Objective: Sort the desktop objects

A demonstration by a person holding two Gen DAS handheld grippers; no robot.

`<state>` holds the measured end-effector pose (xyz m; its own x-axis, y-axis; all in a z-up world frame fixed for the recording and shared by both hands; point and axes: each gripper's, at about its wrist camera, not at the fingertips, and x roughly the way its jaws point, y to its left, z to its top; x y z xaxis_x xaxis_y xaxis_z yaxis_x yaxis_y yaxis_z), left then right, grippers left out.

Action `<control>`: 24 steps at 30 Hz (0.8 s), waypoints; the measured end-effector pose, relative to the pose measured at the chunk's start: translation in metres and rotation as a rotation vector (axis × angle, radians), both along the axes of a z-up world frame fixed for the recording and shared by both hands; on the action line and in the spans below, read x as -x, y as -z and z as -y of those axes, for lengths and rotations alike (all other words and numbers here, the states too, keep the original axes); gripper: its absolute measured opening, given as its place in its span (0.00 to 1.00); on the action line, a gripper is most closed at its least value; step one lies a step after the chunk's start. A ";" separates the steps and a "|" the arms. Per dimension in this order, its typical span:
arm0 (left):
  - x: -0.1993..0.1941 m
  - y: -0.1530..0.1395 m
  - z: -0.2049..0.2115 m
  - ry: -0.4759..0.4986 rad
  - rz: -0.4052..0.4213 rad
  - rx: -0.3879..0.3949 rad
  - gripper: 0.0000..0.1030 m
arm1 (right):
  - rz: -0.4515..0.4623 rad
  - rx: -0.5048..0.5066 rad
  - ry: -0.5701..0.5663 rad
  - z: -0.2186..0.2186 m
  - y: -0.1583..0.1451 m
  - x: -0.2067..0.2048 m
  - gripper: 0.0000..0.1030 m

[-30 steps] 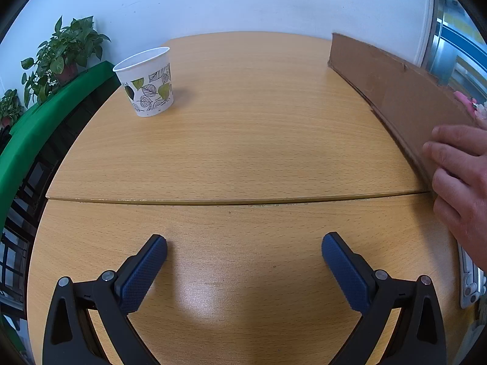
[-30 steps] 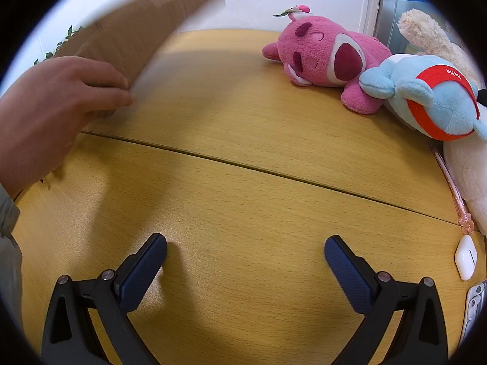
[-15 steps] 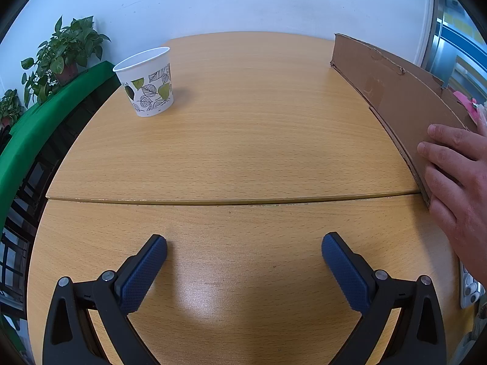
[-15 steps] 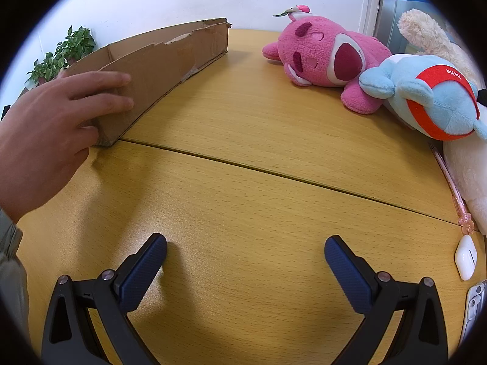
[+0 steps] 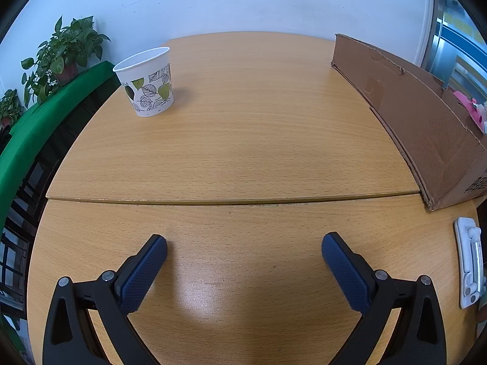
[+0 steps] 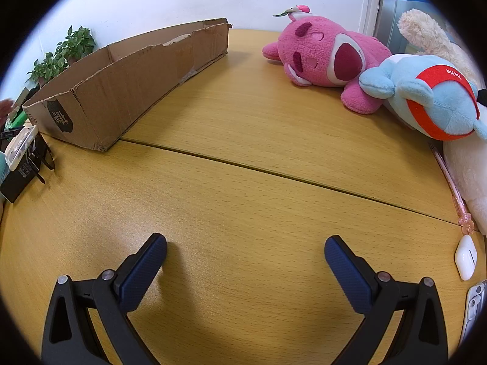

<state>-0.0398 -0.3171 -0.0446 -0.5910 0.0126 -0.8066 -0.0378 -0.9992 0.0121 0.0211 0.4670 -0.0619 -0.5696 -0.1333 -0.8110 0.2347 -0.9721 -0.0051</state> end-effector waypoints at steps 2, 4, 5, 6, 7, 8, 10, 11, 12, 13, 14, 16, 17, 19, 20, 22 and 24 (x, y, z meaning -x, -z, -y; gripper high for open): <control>0.000 0.000 0.000 0.000 0.000 0.000 1.00 | 0.000 0.000 0.000 0.000 0.000 0.000 1.00; 0.000 0.000 0.000 0.000 0.000 0.000 1.00 | 0.000 0.000 0.000 0.000 0.000 0.000 1.00; 0.000 0.000 0.000 -0.001 0.000 0.000 1.00 | 0.000 0.000 0.000 0.000 0.000 0.000 1.00; 0.000 0.001 0.000 -0.007 0.000 0.000 1.00 | 0.000 0.000 0.000 0.000 -0.001 0.000 1.00; 0.000 0.002 0.000 -0.023 0.000 0.000 1.00 | 0.000 0.000 0.000 0.000 0.000 0.000 1.00; -0.001 0.002 0.000 -0.036 0.000 0.000 1.00 | 0.000 0.000 0.000 0.000 0.000 0.000 1.00; -0.003 0.004 0.000 -0.071 0.000 0.000 1.00 | 0.000 0.000 0.000 0.000 0.000 0.000 1.00; -0.003 0.004 0.000 -0.081 0.000 -0.001 1.00 | 0.000 0.000 0.001 0.000 0.000 0.000 1.00; -0.004 0.004 0.000 -0.090 0.000 -0.001 1.00 | 0.000 0.000 0.001 0.000 0.000 0.000 1.00; -0.004 0.005 0.000 -0.096 0.000 -0.001 1.00 | 0.000 0.000 0.001 0.000 0.000 0.000 1.00; -0.004 0.005 0.000 -0.099 0.000 -0.001 1.00 | 0.000 0.000 0.001 0.000 0.000 0.000 1.00; -0.003 0.005 0.000 -0.100 0.001 -0.001 1.00 | 0.000 0.000 0.001 0.000 0.000 0.000 1.00; -0.003 0.006 0.001 -0.100 0.001 -0.001 1.00 | 0.000 0.000 0.001 0.000 0.000 0.000 1.00; -0.003 0.005 0.000 -0.100 0.001 -0.001 1.00 | 0.000 0.000 0.001 0.000 0.000 0.000 1.00; -0.003 0.005 0.001 -0.100 0.001 -0.001 1.00 | 0.000 0.000 0.001 0.000 0.000 0.000 1.00; -0.003 0.005 0.001 -0.100 0.001 -0.001 1.00 | 0.000 0.000 0.001 0.000 0.000 0.000 1.00; -0.003 0.005 0.001 -0.100 0.001 -0.001 1.00 | 0.000 0.000 0.001 0.000 0.000 0.000 1.00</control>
